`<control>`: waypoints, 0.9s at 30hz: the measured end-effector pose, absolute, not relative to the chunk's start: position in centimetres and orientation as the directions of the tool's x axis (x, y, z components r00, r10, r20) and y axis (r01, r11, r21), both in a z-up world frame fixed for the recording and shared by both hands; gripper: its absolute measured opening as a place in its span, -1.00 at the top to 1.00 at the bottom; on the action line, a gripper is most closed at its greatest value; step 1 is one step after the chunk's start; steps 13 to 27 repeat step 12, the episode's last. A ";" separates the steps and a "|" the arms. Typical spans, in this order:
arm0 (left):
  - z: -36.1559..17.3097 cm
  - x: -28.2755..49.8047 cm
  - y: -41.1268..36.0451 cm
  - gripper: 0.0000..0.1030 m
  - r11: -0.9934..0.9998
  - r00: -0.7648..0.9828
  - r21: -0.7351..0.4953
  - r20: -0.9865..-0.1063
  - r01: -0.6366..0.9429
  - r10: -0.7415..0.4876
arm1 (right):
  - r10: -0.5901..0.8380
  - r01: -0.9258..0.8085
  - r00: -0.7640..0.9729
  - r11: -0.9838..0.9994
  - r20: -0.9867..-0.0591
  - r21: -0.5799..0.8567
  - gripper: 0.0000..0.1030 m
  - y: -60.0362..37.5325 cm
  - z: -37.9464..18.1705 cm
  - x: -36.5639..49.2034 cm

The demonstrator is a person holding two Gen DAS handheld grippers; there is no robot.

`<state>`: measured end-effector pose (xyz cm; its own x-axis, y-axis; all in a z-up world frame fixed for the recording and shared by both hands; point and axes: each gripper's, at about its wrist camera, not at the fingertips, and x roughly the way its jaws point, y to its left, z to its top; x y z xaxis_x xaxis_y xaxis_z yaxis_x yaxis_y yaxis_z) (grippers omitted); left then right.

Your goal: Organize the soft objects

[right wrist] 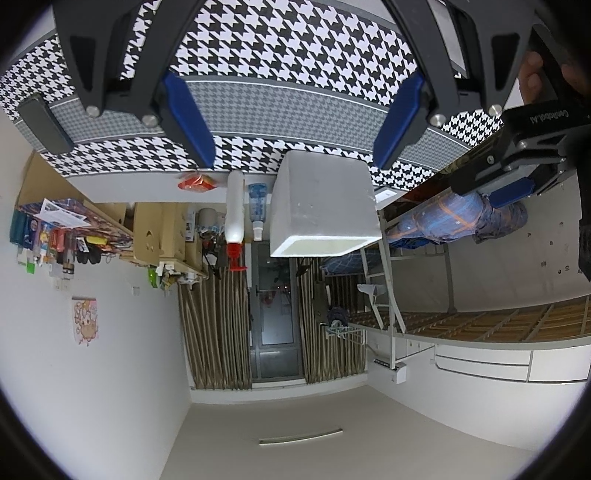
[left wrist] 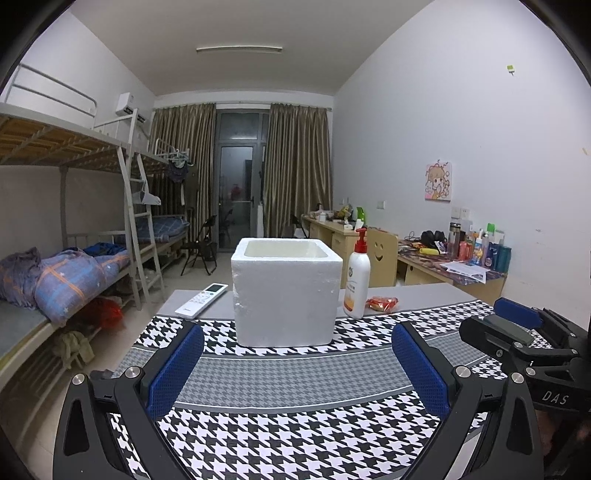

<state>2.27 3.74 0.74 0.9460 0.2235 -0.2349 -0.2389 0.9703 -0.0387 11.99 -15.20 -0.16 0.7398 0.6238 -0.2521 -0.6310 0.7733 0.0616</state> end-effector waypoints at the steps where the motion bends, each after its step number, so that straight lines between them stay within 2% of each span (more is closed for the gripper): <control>1: 0.7 2.3 3.7 -0.98 0.970 0.946 -0.038 -0.235 -0.239 0.224 | 0.624 -0.631 0.740 0.773 -0.251 0.060 -0.75 -15.2 -0.2 11.9; 27: 0.5 2.0 3.6 -0.98 0.970 0.945 -0.032 -0.238 -0.241 0.227 | 0.631 -0.639 0.734 0.767 -0.253 0.061 -0.75 -15.3 -0.3 11.8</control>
